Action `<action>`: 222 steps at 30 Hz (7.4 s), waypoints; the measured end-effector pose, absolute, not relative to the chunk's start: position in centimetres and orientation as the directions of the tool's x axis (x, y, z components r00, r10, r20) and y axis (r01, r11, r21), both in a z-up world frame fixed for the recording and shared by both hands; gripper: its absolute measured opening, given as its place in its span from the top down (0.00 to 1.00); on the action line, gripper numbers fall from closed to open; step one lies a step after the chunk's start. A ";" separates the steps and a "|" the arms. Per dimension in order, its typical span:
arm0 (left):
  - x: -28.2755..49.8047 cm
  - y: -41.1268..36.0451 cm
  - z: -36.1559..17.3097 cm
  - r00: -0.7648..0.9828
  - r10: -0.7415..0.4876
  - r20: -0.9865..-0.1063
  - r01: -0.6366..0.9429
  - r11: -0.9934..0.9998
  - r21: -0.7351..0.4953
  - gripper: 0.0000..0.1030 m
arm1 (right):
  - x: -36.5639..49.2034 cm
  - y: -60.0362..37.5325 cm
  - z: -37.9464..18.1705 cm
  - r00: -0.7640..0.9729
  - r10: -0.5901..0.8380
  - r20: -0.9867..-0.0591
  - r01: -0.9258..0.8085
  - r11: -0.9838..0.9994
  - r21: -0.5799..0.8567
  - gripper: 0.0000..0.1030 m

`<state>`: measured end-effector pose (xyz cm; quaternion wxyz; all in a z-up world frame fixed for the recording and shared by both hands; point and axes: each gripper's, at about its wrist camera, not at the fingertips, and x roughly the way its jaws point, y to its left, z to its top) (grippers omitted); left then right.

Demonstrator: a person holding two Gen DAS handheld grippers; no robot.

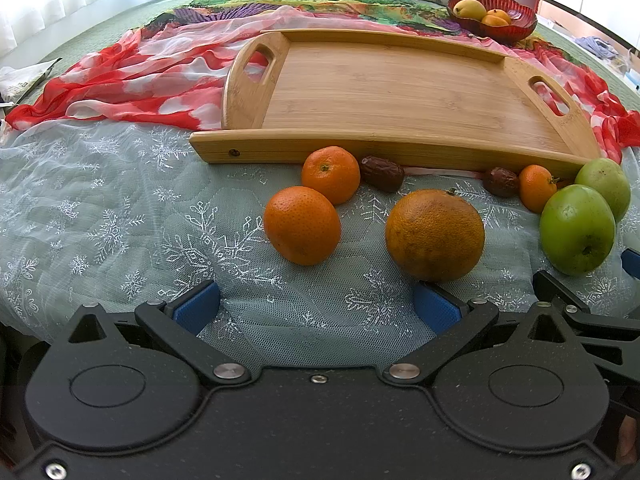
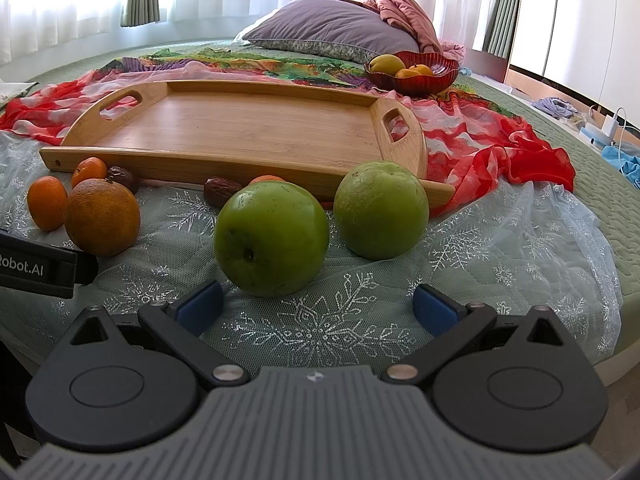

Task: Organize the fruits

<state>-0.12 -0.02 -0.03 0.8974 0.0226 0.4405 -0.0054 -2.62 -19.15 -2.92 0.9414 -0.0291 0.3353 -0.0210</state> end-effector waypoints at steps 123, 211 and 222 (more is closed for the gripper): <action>2.7 -1.8 5.7 0.809 -0.168 -0.563 0.146 0.986 -0.084 0.53 | -0.4 -21.3 2.5 0.878 0.114 -0.466 -0.054 0.989 0.140 0.43; 10.5 -0.4 4.6 0.786 -0.094 -0.611 0.109 0.994 -0.014 0.04 | 10.6 -23.1 2.3 0.765 0.041 -0.642 -0.056 0.998 -0.004 0.11; 7.9 -0.2 5.0 0.796 -0.107 -0.596 0.120 0.993 -0.018 0.03 | 8.4 -24.1 3.2 0.777 0.058 -0.627 -0.054 0.998 0.025 0.09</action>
